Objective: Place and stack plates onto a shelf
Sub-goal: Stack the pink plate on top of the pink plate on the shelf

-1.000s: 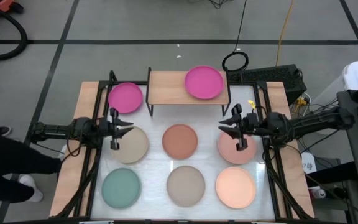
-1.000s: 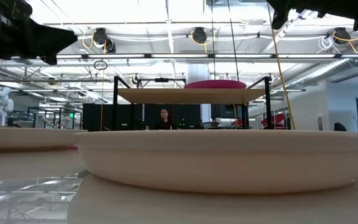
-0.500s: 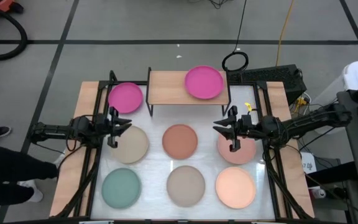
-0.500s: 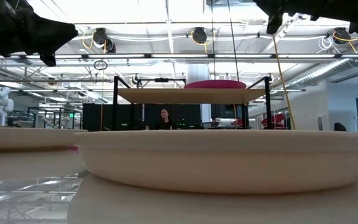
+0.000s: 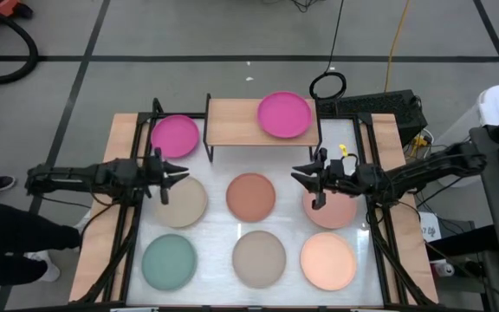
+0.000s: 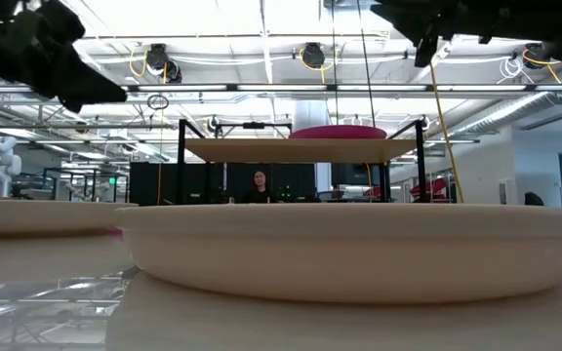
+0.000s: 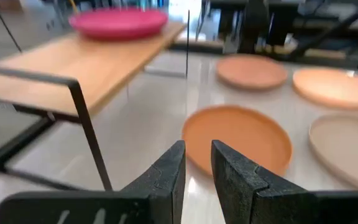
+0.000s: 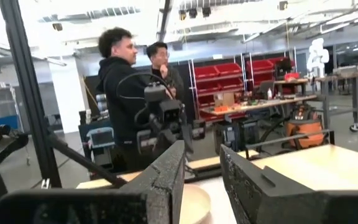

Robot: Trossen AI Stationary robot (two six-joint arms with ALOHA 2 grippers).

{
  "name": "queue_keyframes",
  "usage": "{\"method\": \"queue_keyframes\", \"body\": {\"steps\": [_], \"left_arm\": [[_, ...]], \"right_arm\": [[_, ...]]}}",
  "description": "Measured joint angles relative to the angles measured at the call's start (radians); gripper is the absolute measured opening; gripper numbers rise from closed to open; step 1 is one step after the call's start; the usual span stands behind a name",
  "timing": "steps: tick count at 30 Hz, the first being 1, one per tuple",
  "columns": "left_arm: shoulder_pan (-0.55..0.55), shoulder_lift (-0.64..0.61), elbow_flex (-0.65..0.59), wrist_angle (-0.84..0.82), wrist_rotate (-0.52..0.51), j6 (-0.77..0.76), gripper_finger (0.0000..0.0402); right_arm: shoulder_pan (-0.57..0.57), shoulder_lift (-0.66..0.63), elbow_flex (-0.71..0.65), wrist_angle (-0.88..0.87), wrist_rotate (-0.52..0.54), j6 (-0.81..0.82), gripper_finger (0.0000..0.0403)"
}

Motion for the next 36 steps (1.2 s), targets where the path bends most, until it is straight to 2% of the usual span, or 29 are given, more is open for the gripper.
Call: {"method": "queue_keyframes", "body": {"steps": [4,11,16,21,24,27,36], "left_arm": [[0.0,0.117,0.028,-0.003,-0.009,-0.031,0.0081],[0.032,0.313,0.061,-0.004,-0.205,-0.051,0.0081],[0.086,0.401,0.066,-0.013,-0.269,-0.065,0.0081],[0.159,0.462,0.066,-0.053,-0.269,-0.089,0.0081],[0.203,0.489,0.066,-0.056,-0.269,-0.103,0.0081],[0.253,0.508,0.066,-0.057,-0.26,-0.106,0.0081],[0.424,0.539,0.066,-0.06,-0.179,-0.046,0.0084]], "right_arm": [[0.0,0.03,0.0,0.076,0.0,-0.022,0.0084],[0.0,0.06,0.0,0.123,-0.002,-0.024,0.0084],[0.0,0.064,0.0,0.127,-0.003,-0.049,0.0084],[-0.002,0.064,0.0,0.148,0.0,-0.247,0.0084],[-0.011,0.064,0.0,0.159,0.049,-0.39,0.0084],[-0.021,0.064,0.0,0.181,0.108,-0.463,0.0084],[-0.063,0.064,0.0,0.179,0.109,-0.587,0.0084]]}}
